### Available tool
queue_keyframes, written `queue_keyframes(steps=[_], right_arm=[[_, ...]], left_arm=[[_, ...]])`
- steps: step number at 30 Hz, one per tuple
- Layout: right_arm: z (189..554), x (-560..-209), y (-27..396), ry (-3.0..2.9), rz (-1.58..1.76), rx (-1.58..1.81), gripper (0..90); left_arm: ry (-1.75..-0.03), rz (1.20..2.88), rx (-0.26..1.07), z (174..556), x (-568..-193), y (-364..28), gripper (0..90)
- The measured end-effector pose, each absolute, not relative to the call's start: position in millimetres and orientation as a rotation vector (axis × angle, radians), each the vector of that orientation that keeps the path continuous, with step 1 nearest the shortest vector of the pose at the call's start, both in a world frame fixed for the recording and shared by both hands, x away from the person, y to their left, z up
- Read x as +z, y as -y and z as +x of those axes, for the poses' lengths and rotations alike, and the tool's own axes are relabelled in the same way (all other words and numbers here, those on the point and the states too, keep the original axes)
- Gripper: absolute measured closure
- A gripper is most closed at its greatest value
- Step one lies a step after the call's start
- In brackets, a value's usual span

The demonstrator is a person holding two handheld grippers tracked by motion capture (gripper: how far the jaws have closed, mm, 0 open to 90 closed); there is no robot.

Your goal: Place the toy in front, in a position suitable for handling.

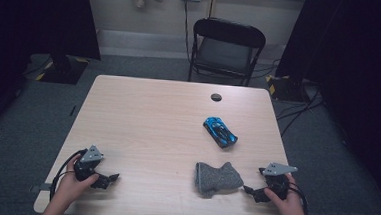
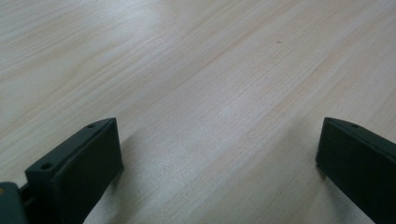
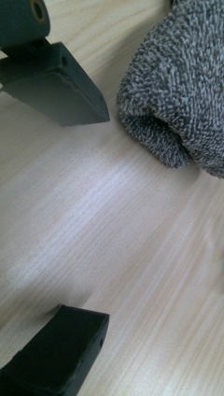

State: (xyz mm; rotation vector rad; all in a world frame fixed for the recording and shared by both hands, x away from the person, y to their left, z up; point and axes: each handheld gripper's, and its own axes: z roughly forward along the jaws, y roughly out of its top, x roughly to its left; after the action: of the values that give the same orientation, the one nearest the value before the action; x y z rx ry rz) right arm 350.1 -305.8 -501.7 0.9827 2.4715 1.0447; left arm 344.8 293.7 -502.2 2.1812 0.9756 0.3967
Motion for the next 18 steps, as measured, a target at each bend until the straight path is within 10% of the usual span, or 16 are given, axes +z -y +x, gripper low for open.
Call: queue_keyframes(steps=[18], right_arm=[[343.7, -490.1, 317.2, -2.535, 0.95, 1.051, 13.9]], left_arm=[[-0.987, 2.178, 0.399, 346.0, -502.2, -292.2, 0.0]])
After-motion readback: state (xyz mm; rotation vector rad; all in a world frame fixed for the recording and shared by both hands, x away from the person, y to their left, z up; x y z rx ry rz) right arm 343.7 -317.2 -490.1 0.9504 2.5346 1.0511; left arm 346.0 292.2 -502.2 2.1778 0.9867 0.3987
